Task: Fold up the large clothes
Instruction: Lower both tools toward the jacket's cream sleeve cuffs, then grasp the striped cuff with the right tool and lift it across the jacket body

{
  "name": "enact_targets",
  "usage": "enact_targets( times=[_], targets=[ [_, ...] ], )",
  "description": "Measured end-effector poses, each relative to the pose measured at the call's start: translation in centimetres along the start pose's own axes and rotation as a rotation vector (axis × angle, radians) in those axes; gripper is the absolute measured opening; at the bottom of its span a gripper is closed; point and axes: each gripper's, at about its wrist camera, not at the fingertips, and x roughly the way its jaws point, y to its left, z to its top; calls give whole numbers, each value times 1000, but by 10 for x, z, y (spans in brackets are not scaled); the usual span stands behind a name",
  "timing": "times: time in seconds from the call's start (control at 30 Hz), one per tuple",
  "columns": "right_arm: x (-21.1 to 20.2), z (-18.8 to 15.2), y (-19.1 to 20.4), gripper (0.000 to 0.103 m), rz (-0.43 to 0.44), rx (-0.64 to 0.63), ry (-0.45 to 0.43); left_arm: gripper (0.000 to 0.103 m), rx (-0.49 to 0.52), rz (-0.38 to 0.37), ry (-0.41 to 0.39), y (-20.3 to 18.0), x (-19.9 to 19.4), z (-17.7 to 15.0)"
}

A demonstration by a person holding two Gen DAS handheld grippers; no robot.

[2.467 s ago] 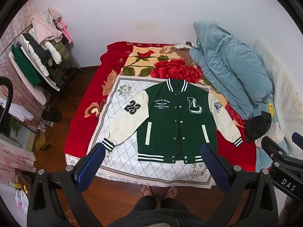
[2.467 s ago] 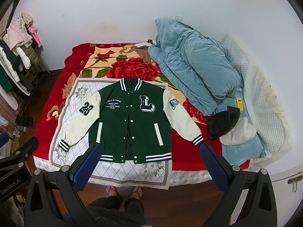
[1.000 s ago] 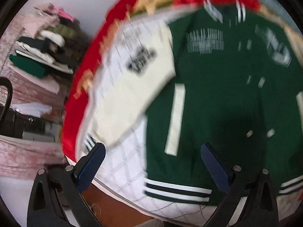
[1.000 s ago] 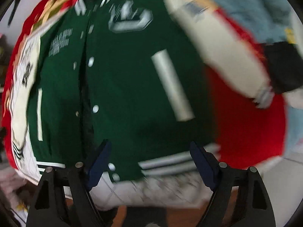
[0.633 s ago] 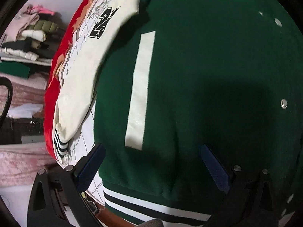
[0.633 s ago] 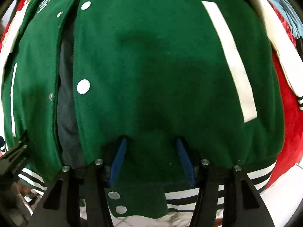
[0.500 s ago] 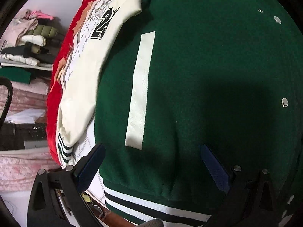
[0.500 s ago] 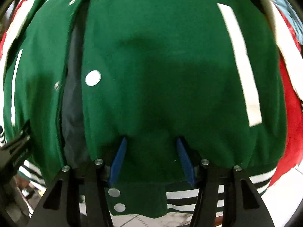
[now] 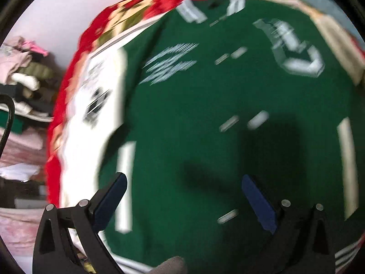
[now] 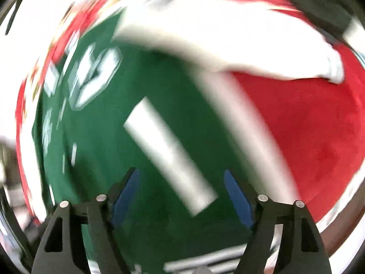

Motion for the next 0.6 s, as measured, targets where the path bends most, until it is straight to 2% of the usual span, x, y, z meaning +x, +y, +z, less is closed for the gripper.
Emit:
enact_targets(
  times=[0.13, 0.2, 0.23, 0.3, 0.37, 0.53, 0.57, 0.6],
  targets=[
    [2, 64, -105, 79, -14, 345, -150, 103, 15, -72, -9, -75, 10, 49],
    [16, 83, -154, 79, -7, 514, -191, 103, 47, -69, -21, -114, 20, 70],
    [23, 88, -169, 79, -3, 563, -199, 103, 59, -63, -27, -123, 26, 75],
    [43, 102, -197, 79, 54, 674, -207, 103, 85, -47, -37, -146, 35, 86],
    [52, 112, -205, 79, 94, 713, -244, 103, 97, -27, -39, -162, 46, 94],
    [60, 143, -199, 79, 180, 751, -357, 103, 64, -20, -37, -164, 52, 103],
    [60, 142, -201, 72, 189, 754, -363, 103, 55, -25, -31, -165, 52, 103],
    [64, 148, -199, 51, 197, 756, -369, 103, 48, -30, -26, -167, 52, 103]
  ],
)
